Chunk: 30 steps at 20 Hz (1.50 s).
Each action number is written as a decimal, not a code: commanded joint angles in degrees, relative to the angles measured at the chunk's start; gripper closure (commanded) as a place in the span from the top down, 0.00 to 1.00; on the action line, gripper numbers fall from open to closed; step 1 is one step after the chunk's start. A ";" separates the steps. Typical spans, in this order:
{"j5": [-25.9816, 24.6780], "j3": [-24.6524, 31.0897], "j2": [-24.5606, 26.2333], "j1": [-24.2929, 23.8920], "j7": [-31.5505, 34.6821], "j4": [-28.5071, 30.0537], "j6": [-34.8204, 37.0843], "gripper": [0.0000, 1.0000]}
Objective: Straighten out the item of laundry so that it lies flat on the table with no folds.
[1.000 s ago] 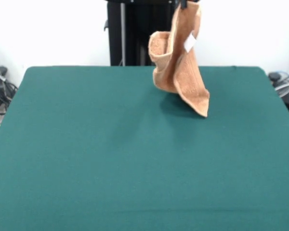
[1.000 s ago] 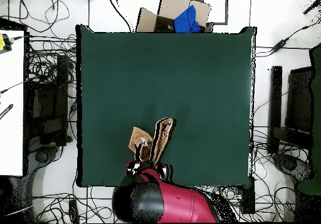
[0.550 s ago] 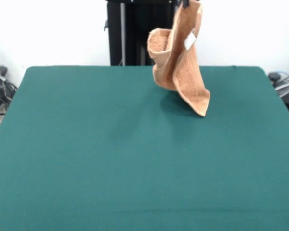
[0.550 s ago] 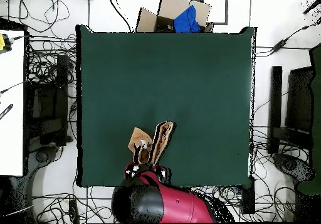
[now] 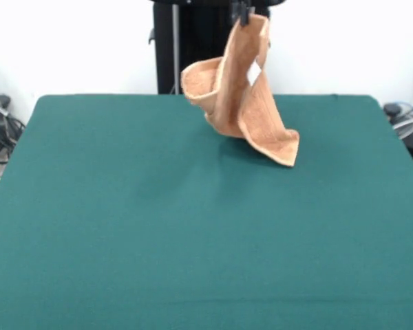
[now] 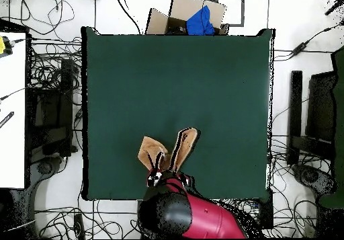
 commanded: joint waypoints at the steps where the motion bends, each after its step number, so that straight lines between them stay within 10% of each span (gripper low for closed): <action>1: -2.66 6.44 5.34 -3.08 1.48 0.87 -3.94 0.00; 30: -15.15 7.91 20.92 -7.52 4.11 -12.73 -14.17 0.00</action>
